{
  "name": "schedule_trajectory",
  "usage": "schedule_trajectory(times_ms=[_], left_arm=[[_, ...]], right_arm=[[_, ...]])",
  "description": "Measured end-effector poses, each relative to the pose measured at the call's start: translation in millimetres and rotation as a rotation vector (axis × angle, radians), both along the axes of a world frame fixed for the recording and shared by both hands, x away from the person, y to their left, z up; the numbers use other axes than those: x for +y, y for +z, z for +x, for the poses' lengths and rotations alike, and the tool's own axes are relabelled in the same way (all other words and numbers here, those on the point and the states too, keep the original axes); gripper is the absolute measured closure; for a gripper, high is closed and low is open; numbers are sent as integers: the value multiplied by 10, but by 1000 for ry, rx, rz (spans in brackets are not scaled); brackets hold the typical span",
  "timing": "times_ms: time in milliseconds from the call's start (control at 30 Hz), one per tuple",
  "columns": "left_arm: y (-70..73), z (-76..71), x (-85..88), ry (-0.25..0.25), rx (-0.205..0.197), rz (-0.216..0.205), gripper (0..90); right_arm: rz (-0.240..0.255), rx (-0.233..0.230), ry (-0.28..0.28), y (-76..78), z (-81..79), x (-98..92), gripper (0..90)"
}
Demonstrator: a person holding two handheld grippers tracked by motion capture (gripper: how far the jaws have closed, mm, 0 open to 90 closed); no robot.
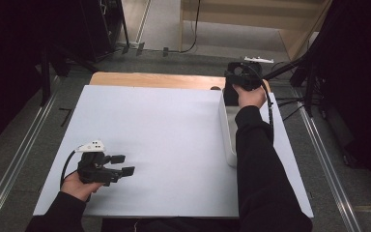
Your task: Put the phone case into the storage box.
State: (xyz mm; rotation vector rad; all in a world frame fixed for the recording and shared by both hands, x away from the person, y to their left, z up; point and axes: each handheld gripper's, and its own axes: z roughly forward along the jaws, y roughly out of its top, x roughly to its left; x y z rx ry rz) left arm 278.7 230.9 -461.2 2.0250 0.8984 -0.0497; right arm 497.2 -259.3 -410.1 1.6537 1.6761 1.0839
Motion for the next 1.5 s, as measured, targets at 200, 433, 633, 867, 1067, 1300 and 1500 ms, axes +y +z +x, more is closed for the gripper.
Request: schedule_trajectory(times_ms=[200,433,633,867,1067,1300,1500], left_arm=[[5,-2,4,0,0,1,288],[6,6,12,-1,-3,3,288],[3,2,6,1,0,0,287],[1,5,1,-1,-1,4,287],[-1,6,0,-4,-2,1,287],[-1,5,-2,-5,-4,4,287],[-2,4,-9,-8,-6,4,287]], right_arm=[[4,1,-14,-80,-24,-14,122],[-2,12,-7,-156,-18,2,122],[-11,20,-10,-229,-16,15,121],[-8,16,-27,-276,-47,10,119],[-15,28,-10,-299,-40,28,115],[-40,39,1,-311,-29,51,109],[-28,61,17,-316,-15,52,77]])
